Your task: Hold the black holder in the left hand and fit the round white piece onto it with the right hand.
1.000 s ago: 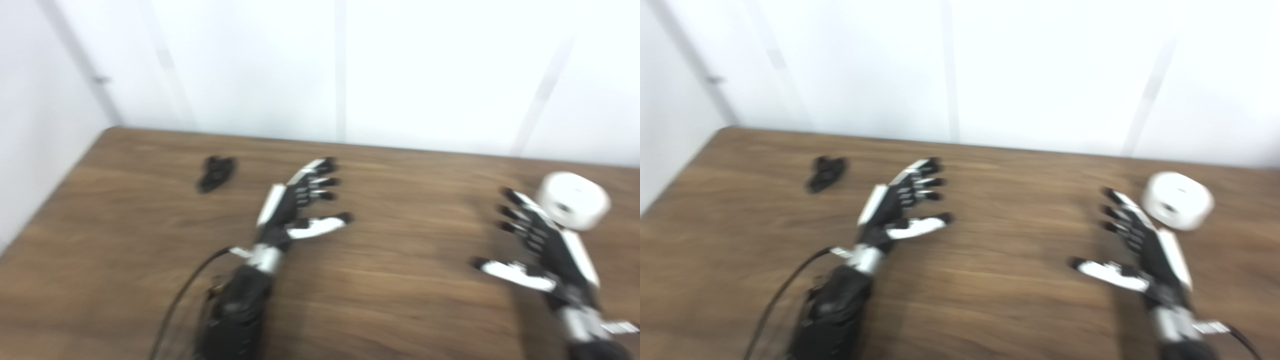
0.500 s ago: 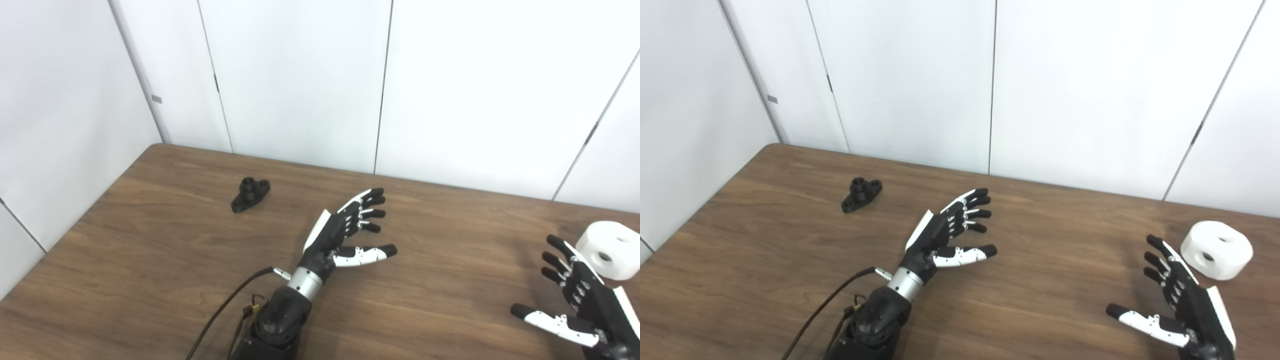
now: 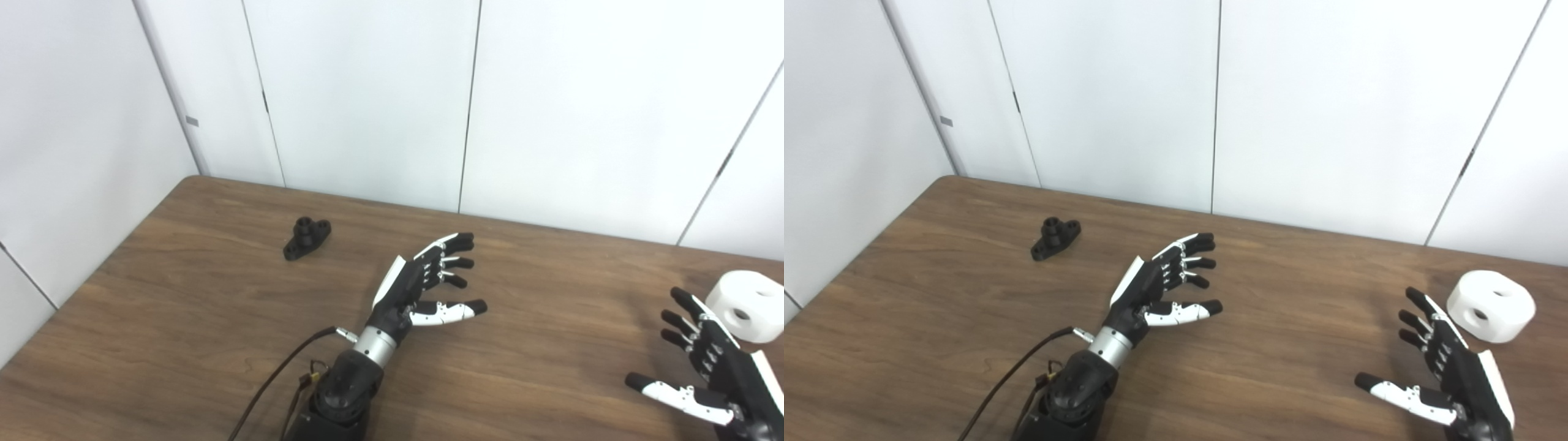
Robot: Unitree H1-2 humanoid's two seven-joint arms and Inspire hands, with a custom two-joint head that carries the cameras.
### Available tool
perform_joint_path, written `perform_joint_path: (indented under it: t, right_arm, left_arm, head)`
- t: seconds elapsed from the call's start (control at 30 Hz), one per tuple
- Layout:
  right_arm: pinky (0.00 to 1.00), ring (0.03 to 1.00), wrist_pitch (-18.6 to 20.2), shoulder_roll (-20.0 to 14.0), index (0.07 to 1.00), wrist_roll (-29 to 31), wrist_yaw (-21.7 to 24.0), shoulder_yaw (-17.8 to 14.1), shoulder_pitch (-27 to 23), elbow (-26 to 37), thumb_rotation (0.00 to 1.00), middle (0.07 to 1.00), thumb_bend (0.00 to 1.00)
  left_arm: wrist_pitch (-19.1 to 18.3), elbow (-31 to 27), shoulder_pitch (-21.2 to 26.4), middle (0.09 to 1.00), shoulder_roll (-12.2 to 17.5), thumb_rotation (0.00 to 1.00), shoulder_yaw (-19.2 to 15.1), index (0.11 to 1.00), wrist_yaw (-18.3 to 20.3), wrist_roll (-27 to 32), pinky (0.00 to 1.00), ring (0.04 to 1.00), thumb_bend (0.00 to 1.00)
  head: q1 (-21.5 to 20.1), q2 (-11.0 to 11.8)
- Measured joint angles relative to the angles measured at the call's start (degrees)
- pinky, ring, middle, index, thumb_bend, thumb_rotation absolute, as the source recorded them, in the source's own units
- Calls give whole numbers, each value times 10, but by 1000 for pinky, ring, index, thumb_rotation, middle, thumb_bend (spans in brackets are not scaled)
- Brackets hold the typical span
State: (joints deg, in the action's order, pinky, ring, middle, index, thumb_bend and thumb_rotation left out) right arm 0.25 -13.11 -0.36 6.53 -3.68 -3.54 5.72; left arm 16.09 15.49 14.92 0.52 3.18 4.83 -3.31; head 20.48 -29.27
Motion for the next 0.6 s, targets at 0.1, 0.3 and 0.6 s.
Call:
perform_joint_path:
  t: [0.1, 0.3, 0.6]
  right_arm:
    - [850, 884, 0, 0, 888, 1, 1, 0, 0, -2, 0, 954, 735]
    - [845, 889, -1, -1, 881, 4, 2, -2, -1, -6, 0, 958, 746]
    - [826, 884, -3, -2, 883, 8, 3, -3, -2, -10, 0, 966, 741]
  left_arm:
    - [-16, -19, -8, 736, 3, 0, -3, 723, -14, -19, 581, 691, 719]
    - [-46, -45, -23, 749, 41, 0, -4, 714, -18, -47, 591, 709, 729]
    - [-113, -120, -19, 818, 116, 27, -9, 729, -8, -106, 740, 841, 766]
  head:
    - [-4, 0]
    - [0, -3]
    - [8, 0]
